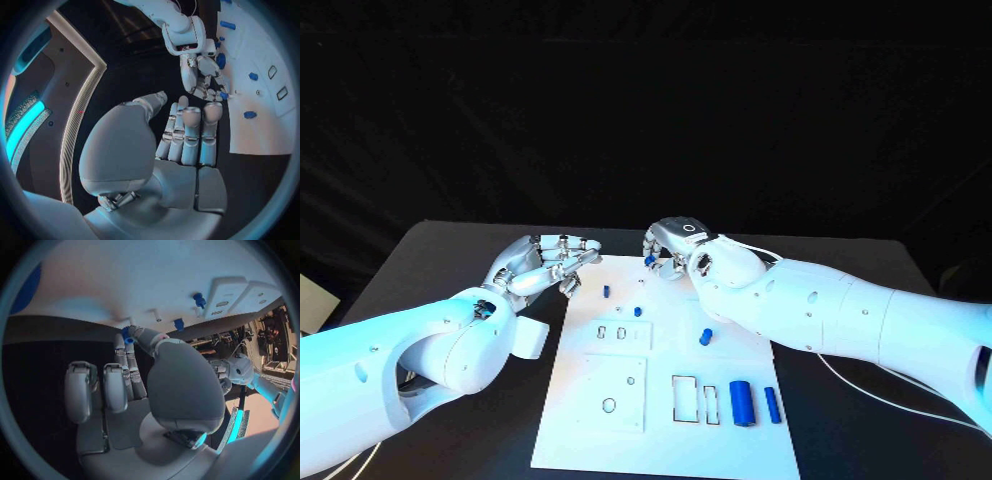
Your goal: Assemble the parts on the task board
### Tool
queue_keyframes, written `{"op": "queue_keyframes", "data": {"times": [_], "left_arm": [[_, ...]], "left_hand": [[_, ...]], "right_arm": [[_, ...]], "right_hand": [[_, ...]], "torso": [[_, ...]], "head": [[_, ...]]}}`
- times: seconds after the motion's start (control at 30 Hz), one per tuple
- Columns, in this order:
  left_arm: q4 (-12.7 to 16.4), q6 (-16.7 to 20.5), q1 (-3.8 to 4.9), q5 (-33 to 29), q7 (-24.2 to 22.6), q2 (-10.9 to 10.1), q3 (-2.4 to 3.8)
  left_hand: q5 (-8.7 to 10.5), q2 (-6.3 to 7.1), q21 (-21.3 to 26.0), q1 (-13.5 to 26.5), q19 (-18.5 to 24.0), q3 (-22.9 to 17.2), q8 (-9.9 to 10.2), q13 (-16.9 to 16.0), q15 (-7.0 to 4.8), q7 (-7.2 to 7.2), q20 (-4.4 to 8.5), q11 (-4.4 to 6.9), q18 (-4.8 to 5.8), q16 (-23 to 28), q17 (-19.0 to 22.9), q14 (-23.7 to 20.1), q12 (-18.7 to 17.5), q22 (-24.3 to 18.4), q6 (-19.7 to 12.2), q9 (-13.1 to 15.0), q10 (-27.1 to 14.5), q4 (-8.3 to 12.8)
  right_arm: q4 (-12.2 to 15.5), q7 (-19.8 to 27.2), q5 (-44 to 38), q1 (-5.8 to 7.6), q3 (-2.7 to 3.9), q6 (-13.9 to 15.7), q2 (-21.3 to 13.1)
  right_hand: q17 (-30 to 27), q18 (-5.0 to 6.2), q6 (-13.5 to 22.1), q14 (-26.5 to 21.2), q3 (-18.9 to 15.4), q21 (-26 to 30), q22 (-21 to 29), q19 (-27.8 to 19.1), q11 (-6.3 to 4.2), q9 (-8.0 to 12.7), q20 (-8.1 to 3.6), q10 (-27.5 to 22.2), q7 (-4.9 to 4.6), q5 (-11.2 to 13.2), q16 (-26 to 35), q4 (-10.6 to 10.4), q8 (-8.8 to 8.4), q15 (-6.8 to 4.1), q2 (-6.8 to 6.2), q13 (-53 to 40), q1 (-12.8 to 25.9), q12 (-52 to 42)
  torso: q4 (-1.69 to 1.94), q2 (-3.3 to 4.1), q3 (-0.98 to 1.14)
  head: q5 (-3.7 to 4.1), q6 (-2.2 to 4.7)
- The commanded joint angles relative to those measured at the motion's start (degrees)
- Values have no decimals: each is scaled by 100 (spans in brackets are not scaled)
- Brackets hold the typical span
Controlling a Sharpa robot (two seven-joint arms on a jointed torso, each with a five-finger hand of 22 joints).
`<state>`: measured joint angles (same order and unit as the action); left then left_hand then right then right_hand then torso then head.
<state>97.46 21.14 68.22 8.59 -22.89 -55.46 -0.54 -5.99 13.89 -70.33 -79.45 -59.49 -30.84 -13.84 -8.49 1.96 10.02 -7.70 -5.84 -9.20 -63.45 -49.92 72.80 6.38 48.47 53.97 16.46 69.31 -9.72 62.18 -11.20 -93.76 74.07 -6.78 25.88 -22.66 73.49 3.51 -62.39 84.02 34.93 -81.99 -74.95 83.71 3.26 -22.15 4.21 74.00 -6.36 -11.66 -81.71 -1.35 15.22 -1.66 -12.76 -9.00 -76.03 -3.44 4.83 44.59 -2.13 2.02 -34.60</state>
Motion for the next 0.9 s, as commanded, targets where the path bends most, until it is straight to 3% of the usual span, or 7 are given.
{"op": "queue_keyframes", "data": {"times": [0.03,0.9], "left_arm": [[8,-100,11,14,-27,4,5],[-40,-91,14,12,-28,-8,5]], "left_hand": [[34,-27,-20,12,-19,-14,29,-7,-13,-4,-1,-8,101,-36,-5,44,5,5,-43,5,-50,22],[34,-37,-38,10,-25,-22,29,-10,-12,-4,-3,-8,104,-61,-17,56,5,26,-46,9,-60,27]], "right_arm": [[17,-2,-17,-60,-39,-351,4],[231,33,-40,-78,-41,-101,-112]], "right_hand": [[-4,-87,41,311,26,14,-274,63,-41,-12,14,12,-8,36,-31,-7,-2,12,7,-29,63,-10],[-9,-88,44,309,27,10,-282,64,-40,-23,18,12,-8,39,-30,-7,-1,15,-3,-29,74,-17]], "torso": [[0,3,0],[-11,11,-1]], "head": [[-11,-2],[-42,11]]}}
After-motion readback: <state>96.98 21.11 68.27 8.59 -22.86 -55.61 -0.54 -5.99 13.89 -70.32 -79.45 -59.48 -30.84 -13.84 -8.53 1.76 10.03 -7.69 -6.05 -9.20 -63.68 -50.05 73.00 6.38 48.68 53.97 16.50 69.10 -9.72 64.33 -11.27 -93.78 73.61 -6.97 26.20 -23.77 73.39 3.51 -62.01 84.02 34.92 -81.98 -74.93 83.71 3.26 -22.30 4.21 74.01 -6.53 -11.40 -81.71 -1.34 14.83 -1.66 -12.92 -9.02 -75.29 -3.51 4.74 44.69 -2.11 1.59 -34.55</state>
